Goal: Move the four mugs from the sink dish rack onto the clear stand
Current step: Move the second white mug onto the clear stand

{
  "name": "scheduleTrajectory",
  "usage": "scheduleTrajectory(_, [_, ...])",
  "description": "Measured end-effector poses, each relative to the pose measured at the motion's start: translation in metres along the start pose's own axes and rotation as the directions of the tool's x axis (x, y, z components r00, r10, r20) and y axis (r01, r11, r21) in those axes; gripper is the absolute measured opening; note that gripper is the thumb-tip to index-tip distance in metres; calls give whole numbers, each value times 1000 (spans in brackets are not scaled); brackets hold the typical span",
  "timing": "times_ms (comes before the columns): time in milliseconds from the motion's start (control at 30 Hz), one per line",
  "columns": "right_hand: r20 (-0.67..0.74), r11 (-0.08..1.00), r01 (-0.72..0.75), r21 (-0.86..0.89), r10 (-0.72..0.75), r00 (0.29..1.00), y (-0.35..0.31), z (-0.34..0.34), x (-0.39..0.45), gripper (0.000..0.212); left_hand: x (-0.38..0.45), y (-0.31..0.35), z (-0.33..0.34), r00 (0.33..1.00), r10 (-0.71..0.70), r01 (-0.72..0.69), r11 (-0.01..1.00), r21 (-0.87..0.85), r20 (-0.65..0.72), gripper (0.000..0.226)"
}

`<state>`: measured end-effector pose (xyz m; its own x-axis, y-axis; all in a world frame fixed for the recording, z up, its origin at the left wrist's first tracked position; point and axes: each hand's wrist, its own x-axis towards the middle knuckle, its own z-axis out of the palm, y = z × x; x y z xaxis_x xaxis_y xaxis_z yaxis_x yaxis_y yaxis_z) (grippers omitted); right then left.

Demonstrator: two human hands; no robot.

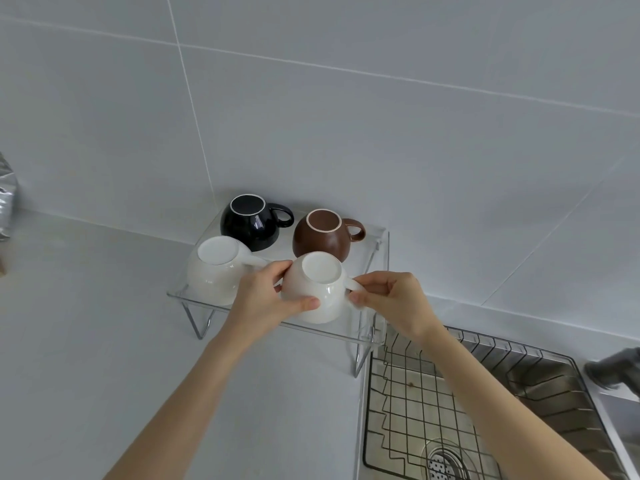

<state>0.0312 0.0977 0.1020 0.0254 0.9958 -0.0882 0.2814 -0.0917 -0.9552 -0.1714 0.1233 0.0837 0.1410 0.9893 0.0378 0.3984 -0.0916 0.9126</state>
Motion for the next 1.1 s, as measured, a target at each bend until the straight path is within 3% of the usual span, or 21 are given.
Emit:
scheduleTrajectory(167, [12, 999, 12, -38, -12, 1000, -2, 1, 3, 15, 0, 0, 1, 1000, -16, 17, 999, 27, -19, 60])
scheduleTrajectory(600, [35, 997, 33, -62, -31, 999, 1, -1, 9, 18, -7, 4, 5, 996, -42, 48, 996, 79, -77, 66])
scheduleTrajectory(1100, [2, 995, 44, -92, -44, 999, 6, 3, 5, 17, -9, 7, 0, 999, -43, 45, 996, 72, -27, 69])
